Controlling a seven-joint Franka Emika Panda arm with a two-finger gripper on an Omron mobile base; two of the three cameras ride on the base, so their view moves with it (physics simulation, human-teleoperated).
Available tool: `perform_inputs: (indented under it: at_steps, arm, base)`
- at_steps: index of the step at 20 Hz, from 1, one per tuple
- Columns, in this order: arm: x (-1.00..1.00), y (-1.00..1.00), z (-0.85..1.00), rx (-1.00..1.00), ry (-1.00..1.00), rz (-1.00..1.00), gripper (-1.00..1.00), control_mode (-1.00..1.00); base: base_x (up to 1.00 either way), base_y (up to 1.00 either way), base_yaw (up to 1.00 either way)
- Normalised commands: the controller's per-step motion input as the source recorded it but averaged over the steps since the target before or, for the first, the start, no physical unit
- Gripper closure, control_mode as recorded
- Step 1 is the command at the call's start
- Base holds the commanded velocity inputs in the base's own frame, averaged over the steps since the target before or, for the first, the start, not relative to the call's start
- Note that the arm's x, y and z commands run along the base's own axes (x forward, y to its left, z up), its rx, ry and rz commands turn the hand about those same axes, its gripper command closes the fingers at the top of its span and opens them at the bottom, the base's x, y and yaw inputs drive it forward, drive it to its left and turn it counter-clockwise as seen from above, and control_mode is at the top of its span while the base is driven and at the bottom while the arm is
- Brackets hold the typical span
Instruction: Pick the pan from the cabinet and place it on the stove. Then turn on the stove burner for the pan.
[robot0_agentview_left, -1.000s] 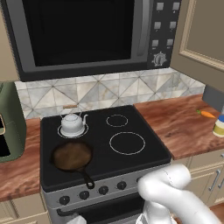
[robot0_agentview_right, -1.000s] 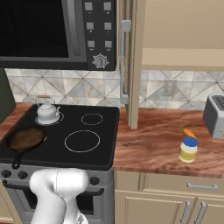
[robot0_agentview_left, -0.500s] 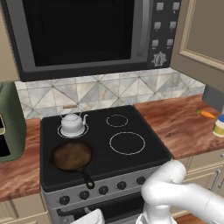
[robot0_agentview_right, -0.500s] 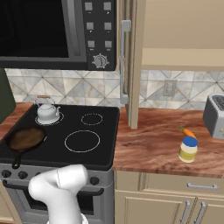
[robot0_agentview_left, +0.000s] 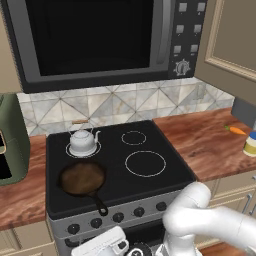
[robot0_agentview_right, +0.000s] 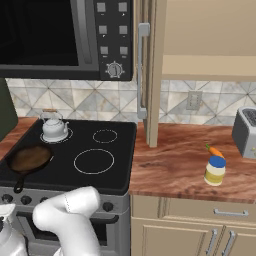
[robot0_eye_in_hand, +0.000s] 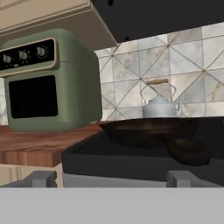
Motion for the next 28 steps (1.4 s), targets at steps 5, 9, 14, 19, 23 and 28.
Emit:
perform_inputs:
  at_steps: [5, 9, 14, 19, 23, 28]
  arm:
    - [0.04, 0.22, -0.28, 0.03, 0.00, 0.00, -1.00, -1.00]
    - [0.04, 0.44, -0.33, 0.00, 0.00, 0.00, -1.00, -1.00]
    - [0.09, 0.50, -0.26, 0.00, 0.02, 0.00, -1.00, -1.00]
    - [0.03, 0.23, -0.30, 0.04, 0.03, -0.01, -1.00, -1.00]
    - [0.01, 0.02, -0.38, 0.14, 0.00, 0.00, -1.00, -1.00]
    - [0.03, 0.00, -0.35, 0.21, 0.00, 0.00, -1.00, -1.00]
  base:
    - [0.00, 0.00, 0.00]
    - [0.00, 0.00, 0.00]
    - [0.00, 0.00, 0.00]
    - [0.00, 0.00, 0.00]
    - [0.00, 0.00, 0.00]
    - [0.00, 0.00, 0.00]
